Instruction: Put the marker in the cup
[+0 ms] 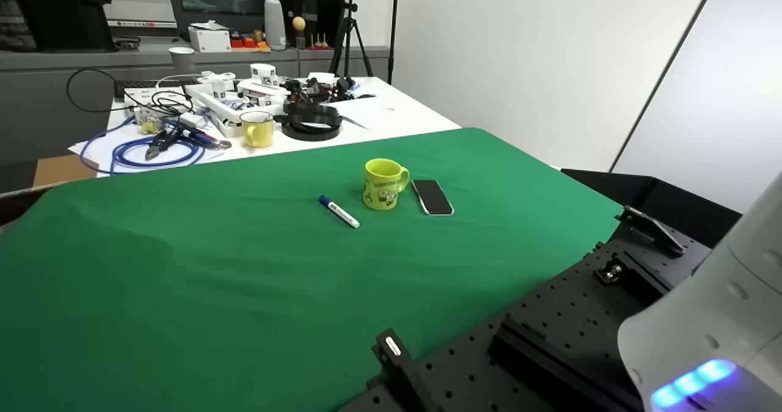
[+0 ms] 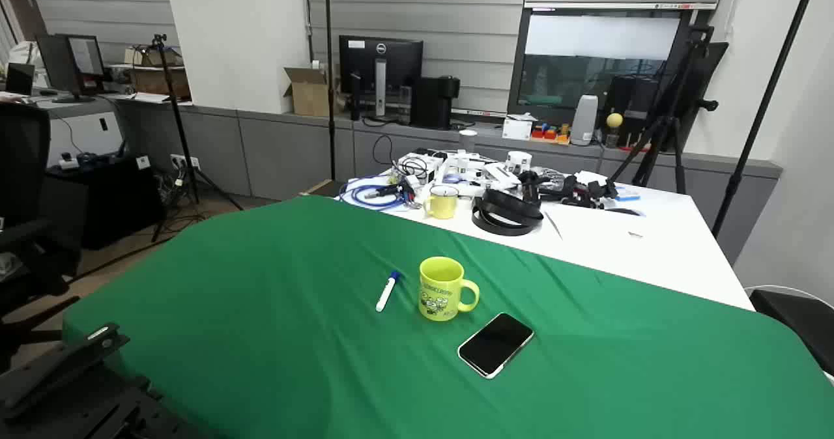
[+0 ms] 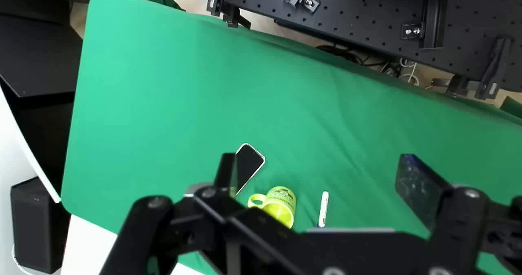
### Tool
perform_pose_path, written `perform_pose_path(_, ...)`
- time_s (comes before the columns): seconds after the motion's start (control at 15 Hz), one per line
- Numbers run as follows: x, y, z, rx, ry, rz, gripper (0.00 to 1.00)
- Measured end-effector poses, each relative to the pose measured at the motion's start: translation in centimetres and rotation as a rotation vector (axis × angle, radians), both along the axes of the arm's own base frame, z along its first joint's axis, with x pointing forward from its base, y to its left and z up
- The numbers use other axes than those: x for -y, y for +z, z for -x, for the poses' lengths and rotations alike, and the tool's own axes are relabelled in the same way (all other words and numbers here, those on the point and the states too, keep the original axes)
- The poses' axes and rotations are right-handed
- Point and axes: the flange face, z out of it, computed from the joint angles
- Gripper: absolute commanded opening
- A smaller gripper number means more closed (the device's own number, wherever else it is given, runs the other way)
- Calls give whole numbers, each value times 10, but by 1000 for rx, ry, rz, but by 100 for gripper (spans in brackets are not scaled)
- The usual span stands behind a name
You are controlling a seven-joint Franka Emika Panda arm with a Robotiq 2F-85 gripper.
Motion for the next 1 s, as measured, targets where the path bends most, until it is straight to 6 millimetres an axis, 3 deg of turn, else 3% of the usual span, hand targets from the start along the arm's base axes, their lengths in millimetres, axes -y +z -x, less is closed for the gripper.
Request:
perform_pose_path(0.73, 0, 1, 0, 4, 3, 0, 100)
perform_pose_path(1.0, -4, -17, -22, 20, 42, -19, 100)
